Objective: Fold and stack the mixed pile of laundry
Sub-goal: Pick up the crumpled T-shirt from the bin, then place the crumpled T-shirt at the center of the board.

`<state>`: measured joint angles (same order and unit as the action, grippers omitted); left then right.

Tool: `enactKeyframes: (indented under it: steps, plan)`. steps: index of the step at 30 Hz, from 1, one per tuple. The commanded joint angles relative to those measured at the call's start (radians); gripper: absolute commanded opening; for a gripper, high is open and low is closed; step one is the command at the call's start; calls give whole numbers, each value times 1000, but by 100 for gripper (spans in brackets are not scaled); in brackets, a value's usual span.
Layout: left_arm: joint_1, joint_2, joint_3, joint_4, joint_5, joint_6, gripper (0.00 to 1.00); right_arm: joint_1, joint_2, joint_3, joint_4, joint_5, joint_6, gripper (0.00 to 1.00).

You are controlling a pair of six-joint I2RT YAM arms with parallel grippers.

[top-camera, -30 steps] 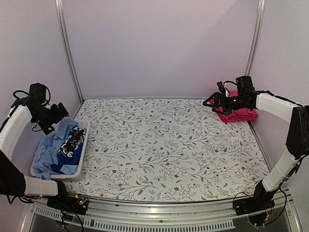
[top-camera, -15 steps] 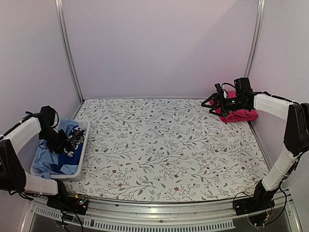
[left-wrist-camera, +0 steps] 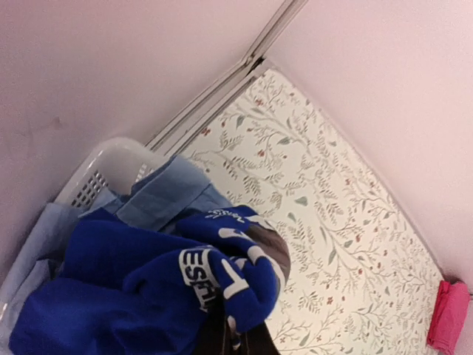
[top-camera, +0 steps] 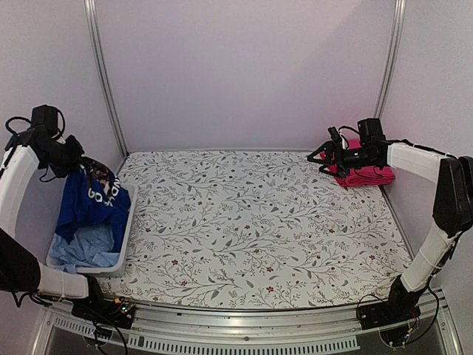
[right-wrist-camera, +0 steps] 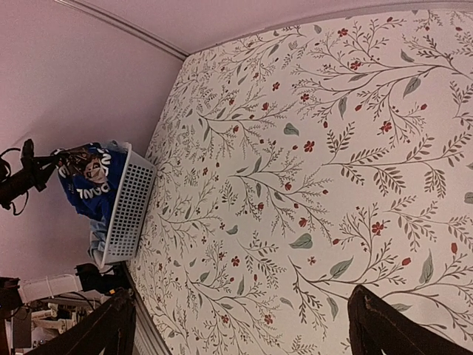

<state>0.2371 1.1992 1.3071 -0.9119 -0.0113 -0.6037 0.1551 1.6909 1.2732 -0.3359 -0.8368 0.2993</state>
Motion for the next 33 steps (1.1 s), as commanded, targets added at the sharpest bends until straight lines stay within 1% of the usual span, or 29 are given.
enactKeyframes:
  steps: [1, 4, 6, 8, 12, 15, 19, 21, 22, 23, 24, 25, 26, 27, 28, 30, 32, 33]
  plan:
    - [7, -16, 210, 176, 111, -10, 0, -2, 3, 35, 16, -21, 10, 99]
    - [-21, 21, 331, 329, 218, -27, 0, -3, 9, 48, 15, -33, 11, 99]
    - [-80, 95, 429, 399, 271, -28, 0, -3, 13, 58, 16, -40, 9, 99]
    - [-179, 181, 544, 441, 277, -3, 0, -3, 13, 65, 16, -42, 8, 99]
    - [-379, 383, 791, 473, 308, 58, 0, -3, 8, 70, 13, -43, 6, 99]
    - [-529, 500, 888, 512, 349, 98, 0, -3, -9, 58, 10, -40, 3, 99]
    - [-686, 608, 934, 534, 454, 143, 0, -5, -39, 23, 9, -29, -1, 99]
    - [-725, 625, 914, 529, 550, 159, 0, -13, -59, 2, 9, -27, -2, 99]
    - [-726, 616, 868, 544, 615, 147, 0, -18, -65, -9, 9, -27, -2, 99]
    - [-718, 587, 793, 578, 646, 135, 0, -25, -71, -18, 6, -27, -2, 99]
    - [-705, 548, 700, 603, 643, 125, 2, -32, -76, -29, 5, -27, -2, 99]
    - [-684, 511, 595, 621, 631, 112, 17, -38, -85, -40, 4, -26, -5, 99]
    - [-654, 478, 487, 634, 629, 94, 40, -42, -91, -47, 1, -24, -7, 99]
    - [-619, 457, 382, 631, 622, 77, 56, -43, -93, -49, -9, -24, -17, 99]
    - [-585, 437, 290, 623, 606, 52, 64, -42, -93, -48, -26, -22, -26, 99]
    - [-515, 400, 101, 627, 544, 8, 73, -43, -88, -40, -68, -18, -54, 99]
    - [-503, 359, -14, 652, 499, 21, 81, -38, -81, -27, -125, 0, -108, 99]
    - [-517, 346, -39, 650, 478, 41, 86, -33, -77, -22, -155, 9, -127, 99]
